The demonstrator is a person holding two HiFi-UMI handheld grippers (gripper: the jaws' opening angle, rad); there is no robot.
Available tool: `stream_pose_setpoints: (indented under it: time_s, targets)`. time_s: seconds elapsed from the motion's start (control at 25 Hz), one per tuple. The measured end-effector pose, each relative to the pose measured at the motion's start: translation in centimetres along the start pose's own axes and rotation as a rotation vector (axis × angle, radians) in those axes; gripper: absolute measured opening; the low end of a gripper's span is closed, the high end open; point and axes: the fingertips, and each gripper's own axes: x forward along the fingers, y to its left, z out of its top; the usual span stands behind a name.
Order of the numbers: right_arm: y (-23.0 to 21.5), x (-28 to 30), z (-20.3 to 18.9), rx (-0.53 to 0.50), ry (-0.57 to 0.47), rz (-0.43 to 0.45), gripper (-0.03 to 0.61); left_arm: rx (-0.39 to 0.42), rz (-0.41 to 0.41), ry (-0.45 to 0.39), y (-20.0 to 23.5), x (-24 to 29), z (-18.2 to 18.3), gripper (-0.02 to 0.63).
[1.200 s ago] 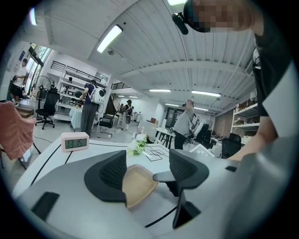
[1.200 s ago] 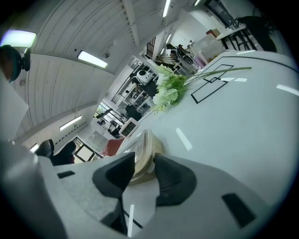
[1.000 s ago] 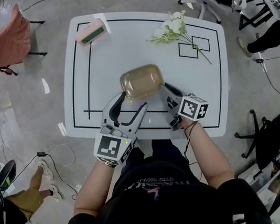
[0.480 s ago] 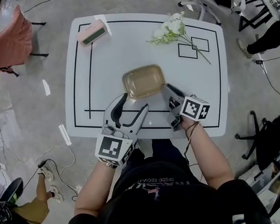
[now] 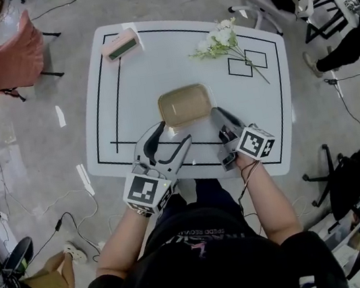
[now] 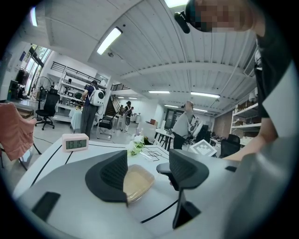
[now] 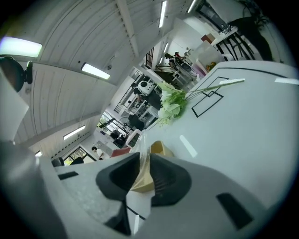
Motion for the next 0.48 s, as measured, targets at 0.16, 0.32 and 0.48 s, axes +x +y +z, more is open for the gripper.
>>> stream_pose_setpoints:
  time_s: [0.16,0.32,0.48]
  targets:
    - [2.1,-0.3,0.9,-0.017,-0.029,0.063,0.048,-0.003,-0.003,-0.007,-0.1,-0.4,0.3,0.279]
    - [4.5,-0.5,1.6,-0.054,-0.053,0.113,0.044,0.004,-0.003,-0.020,-0.1,-1.2,0.8,0.272]
    - [7.3,-1.1,2.5,-0.137,-0.083,0.153,0.043,0.012,-0.007,-0.021,-0.3,-2.2,1.1,0.249]
